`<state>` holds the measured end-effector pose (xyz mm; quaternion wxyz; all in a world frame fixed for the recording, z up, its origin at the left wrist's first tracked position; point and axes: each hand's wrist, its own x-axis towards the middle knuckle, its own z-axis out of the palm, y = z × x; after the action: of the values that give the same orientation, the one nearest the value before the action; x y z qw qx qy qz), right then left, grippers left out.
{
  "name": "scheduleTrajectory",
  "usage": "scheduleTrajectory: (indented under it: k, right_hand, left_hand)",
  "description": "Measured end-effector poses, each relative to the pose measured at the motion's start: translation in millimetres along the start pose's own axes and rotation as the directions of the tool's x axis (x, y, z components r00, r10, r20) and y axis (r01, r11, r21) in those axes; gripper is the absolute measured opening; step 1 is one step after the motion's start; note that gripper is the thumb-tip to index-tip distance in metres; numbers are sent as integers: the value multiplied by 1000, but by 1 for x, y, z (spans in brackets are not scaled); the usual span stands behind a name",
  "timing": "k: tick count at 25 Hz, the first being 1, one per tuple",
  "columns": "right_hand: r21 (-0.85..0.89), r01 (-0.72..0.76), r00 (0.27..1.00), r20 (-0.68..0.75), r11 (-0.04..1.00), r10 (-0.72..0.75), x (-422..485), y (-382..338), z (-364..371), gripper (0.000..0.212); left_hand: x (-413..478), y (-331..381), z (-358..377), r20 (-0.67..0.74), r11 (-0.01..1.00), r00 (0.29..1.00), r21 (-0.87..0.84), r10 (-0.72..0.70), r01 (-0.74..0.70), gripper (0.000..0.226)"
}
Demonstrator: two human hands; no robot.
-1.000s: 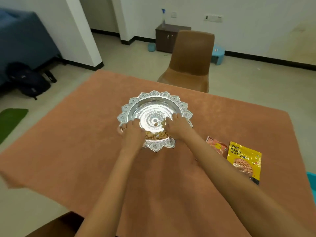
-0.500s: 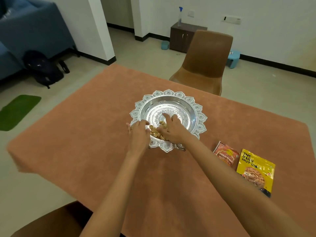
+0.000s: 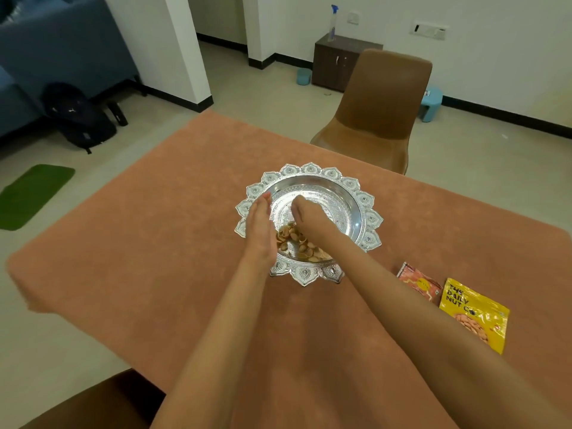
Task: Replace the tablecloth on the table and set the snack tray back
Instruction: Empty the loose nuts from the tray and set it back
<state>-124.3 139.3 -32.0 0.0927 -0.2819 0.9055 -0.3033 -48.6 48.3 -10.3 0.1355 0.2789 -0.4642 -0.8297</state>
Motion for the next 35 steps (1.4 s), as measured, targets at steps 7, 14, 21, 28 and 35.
scheduleTrajectory:
  k: [7,14,21,28,35]
  right_hand:
    - [312,117,977,-205,943,-54,-2,-39,11,18]
    - [729,68,988,-142,682,54,-9,-34,-3,28]
    - [13,116,972,205,993,-116,-14,60,-33,87]
    - [-234,618,770,374,751,-517,1,36,20,66]
    - [-244,632,773,262,735,-578,17,27,31,38]
  left_hand:
    - [14,-10,25,114,772,952,-561,-286,299,44]
    - [19,-13,34,173,593,937,-736,-303,327,33]
    - [31,14,9,104,616,957,-746,-270,255,31]
    - [34,17,-13,3,752,967,-628,-255,200,25]
    - [32,14,-16,-6,782,970,-594,-242,192,16]
